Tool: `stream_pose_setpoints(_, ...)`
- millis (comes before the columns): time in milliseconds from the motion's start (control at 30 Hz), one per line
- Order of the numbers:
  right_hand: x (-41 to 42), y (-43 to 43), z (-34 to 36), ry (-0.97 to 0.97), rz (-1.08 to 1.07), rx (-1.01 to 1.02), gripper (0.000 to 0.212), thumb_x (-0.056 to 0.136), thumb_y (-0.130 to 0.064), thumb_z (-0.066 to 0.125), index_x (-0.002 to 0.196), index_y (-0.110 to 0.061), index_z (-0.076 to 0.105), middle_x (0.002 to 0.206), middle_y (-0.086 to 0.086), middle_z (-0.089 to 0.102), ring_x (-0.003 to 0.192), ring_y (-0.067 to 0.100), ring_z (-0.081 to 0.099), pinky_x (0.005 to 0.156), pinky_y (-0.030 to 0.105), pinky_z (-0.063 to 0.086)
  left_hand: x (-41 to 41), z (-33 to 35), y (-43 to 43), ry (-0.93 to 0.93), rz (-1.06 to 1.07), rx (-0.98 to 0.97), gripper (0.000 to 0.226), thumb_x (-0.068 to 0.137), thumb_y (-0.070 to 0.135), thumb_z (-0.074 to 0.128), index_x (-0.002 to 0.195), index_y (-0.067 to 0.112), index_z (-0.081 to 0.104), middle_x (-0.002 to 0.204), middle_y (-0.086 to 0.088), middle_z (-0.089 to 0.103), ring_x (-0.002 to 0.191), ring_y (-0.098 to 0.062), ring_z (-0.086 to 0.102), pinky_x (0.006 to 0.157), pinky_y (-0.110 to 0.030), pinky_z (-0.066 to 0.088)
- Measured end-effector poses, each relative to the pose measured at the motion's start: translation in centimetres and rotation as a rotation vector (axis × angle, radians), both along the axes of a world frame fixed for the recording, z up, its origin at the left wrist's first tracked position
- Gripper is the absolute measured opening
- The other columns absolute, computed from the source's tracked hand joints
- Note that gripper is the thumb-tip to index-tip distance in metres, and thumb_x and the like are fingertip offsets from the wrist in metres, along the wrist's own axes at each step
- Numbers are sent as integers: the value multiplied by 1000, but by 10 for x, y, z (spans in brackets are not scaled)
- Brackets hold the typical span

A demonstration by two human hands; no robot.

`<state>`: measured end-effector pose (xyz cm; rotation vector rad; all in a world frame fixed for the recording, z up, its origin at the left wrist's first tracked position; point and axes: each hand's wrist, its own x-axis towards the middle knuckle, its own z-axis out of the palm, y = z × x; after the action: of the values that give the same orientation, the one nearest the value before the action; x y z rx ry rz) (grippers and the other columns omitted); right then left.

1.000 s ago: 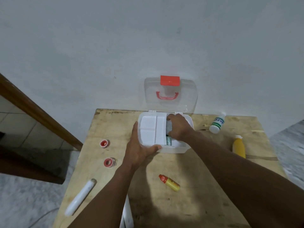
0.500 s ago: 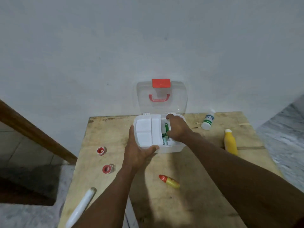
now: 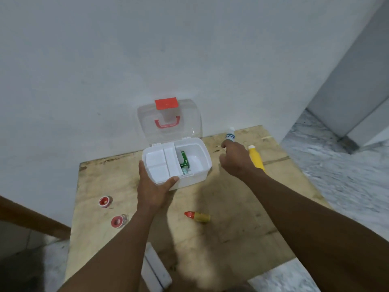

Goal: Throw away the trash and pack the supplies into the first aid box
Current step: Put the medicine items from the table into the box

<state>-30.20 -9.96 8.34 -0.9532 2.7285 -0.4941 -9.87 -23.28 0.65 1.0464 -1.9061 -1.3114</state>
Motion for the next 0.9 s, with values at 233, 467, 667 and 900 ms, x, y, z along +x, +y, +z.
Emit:
stream_pose_setpoints(233, -25, 26, -11, 53, -107, 55, 34, 92, -11, 50, 125, -5, 51, 117, 19, 61, 110, 38, 57, 94, 38, 42, -2, -6, -1, -20, 6, 9, 96, 70, 35, 86, 144, 31, 25, 126, 16, 45, 112, -11, 46, 92, -32, 43)
stream_pose_setpoints(467, -72, 28, -17, 26, -179, 89, 29, 94, -6, 48, 122, 0, 48, 120, 23, 57, 112, 43, 55, 88, 40, 46, -4, -5, 1, -85, 29, 12, 97, 64, 52, 82, 142, 36, 26, 128, 16, 45, 116, -14, 47, 93, -38, 45)
stream_pose_setpoints(667, -110, 24, -29, -17, -168, 183, 36, 95, -8, 51, 130, -3, 45, 126, 23, 54, 118, 42, 54, 96, 42, 47, -5, -3, 2, -136, 36, 18, 97, 61, 60, 79, 140, 40, 28, 130, 14, 49, 118, -18, 51, 96, -48, 49)
stream_pose_setpoints(900, -136, 20, -45, -93, -144, 228, 36, 91, -10, 53, 127, -10, 46, 122, 20, 59, 117, 40, 56, 93, 42, 49, -8, 2, 3, -121, 18, 20, 95, 59, 61, 78, 139, 36, 32, 125, 19, 50, 116, -13, 51, 91, -41, 50)
